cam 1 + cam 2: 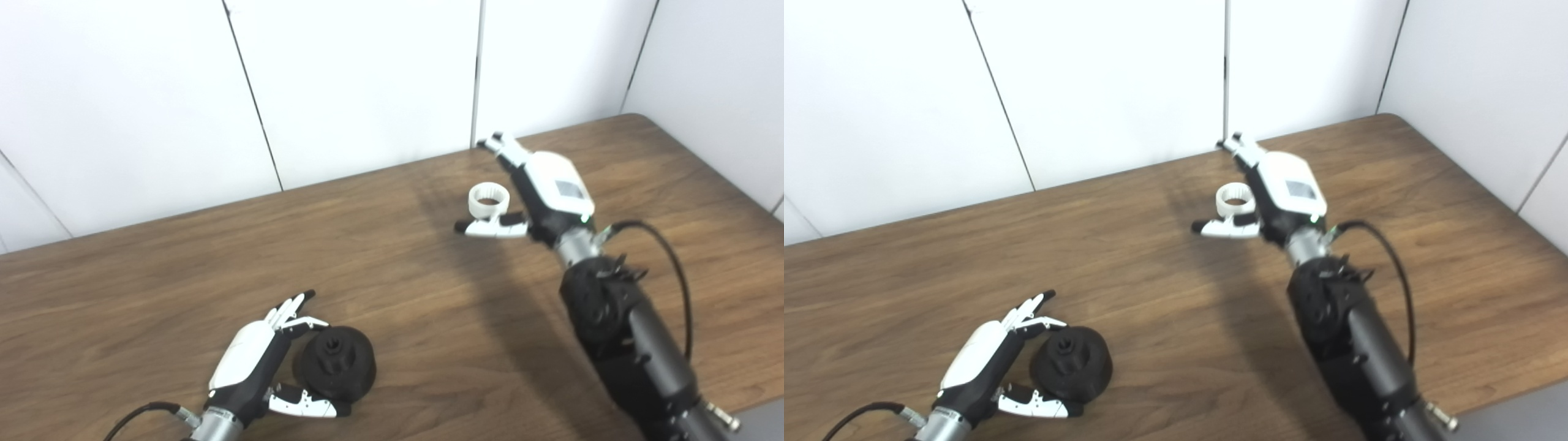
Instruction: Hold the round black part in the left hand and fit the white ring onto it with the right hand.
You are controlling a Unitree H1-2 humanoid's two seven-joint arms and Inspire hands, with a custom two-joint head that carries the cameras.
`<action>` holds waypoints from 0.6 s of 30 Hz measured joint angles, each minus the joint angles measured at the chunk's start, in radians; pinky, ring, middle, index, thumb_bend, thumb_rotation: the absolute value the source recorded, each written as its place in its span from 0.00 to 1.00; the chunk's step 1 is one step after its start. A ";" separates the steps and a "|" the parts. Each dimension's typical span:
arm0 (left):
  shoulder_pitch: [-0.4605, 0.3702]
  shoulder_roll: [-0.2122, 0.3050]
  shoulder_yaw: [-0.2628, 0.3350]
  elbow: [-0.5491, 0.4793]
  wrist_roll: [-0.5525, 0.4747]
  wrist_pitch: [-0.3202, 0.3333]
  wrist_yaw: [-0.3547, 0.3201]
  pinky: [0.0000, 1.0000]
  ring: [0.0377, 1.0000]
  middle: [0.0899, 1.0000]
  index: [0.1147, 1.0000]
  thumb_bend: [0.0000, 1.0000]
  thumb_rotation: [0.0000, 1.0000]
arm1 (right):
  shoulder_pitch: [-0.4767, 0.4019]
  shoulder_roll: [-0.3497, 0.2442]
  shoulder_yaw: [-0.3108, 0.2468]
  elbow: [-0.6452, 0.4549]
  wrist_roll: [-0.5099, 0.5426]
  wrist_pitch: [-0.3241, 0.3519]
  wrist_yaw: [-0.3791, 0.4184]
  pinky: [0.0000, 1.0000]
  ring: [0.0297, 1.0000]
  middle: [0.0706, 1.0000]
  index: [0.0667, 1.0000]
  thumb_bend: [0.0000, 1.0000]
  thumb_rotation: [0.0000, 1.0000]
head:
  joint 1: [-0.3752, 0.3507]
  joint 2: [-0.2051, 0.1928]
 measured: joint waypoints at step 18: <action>0.000 0.000 0.008 0.001 0.001 -0.003 -0.003 1.00 1.00 1.00 0.57 0.95 0.34 | -0.169 -0.134 0.051 0.287 -0.009 0.101 0.150 0.81 0.97 1.00 0.94 1.00 0.66 | 0.024 -0.003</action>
